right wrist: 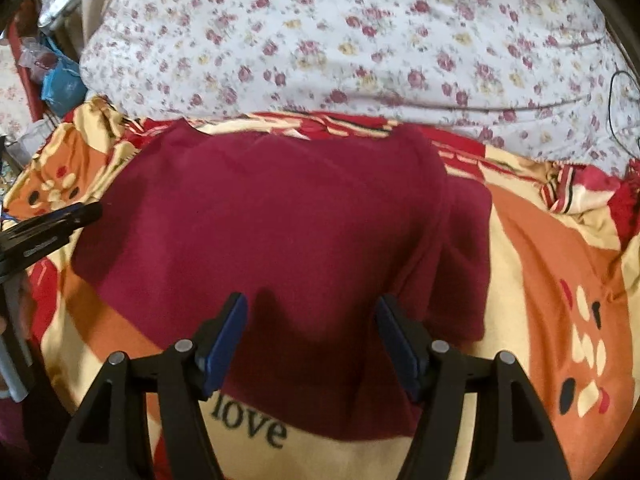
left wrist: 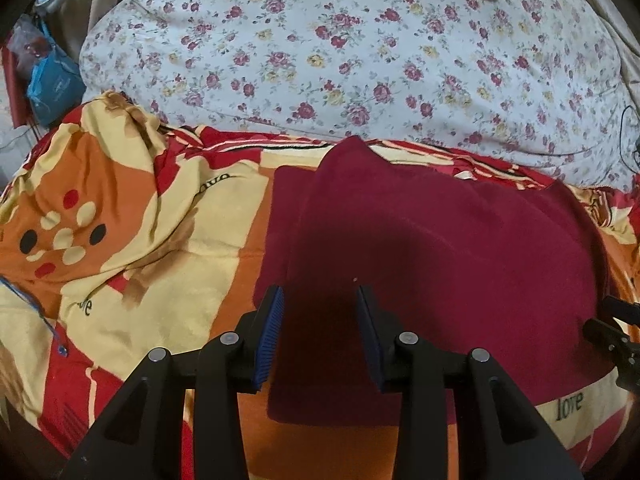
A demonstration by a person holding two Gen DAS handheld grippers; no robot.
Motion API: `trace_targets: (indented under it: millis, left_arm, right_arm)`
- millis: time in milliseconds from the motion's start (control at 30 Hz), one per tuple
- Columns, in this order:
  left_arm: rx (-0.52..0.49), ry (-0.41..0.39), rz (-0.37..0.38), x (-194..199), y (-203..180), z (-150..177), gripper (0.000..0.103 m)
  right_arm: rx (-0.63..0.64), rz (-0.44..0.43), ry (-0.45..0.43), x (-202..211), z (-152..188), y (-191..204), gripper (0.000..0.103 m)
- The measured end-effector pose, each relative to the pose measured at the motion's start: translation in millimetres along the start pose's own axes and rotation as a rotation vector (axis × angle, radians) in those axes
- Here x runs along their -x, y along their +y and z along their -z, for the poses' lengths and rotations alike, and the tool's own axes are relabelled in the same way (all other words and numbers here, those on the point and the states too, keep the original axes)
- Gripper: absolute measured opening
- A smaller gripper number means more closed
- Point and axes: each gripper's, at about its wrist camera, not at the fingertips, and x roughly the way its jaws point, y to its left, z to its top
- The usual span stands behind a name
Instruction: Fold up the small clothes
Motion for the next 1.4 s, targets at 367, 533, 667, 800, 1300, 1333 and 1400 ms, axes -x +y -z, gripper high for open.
trace_targets:
  millis: [367,533,667,800,1300,1333,1400]
  left_arm:
    - [-0.01,0.022,0.002,-13,-1,2,0.026]
    - [-0.008,0.029,0.003,-17,1,2,0.026]
    - [-0.011,0.035,0.005,-20,1,3,0.026]
    - [-0.008,0.043,0.01,-22,1,2,0.026]
    - [0.176,0.092,0.184,-25,38,-10,0.027]
    - [0.195,0.091,0.199,-25,41,-11,0.027]
    - [0.232,0.076,0.225,-22,48,-13,0.027]
  right_arm:
    - [0.067,0.059,-0.004,1,1,18,0.07]
    - [0.073,-0.008,-0.056,6,-10,34,0.07]
    - [0.105,-0.017,-0.06,-8,-19,47,0.07]
    - [0.1,-0.04,-0.013,-31,-20,53,0.068]
    - [0.083,-0.059,-0.046,-52,-52,57,0.068]
    - [0.077,-0.068,-0.047,-55,-56,57,0.068]
    - [0.071,-0.086,-0.044,-62,-63,58,0.068]
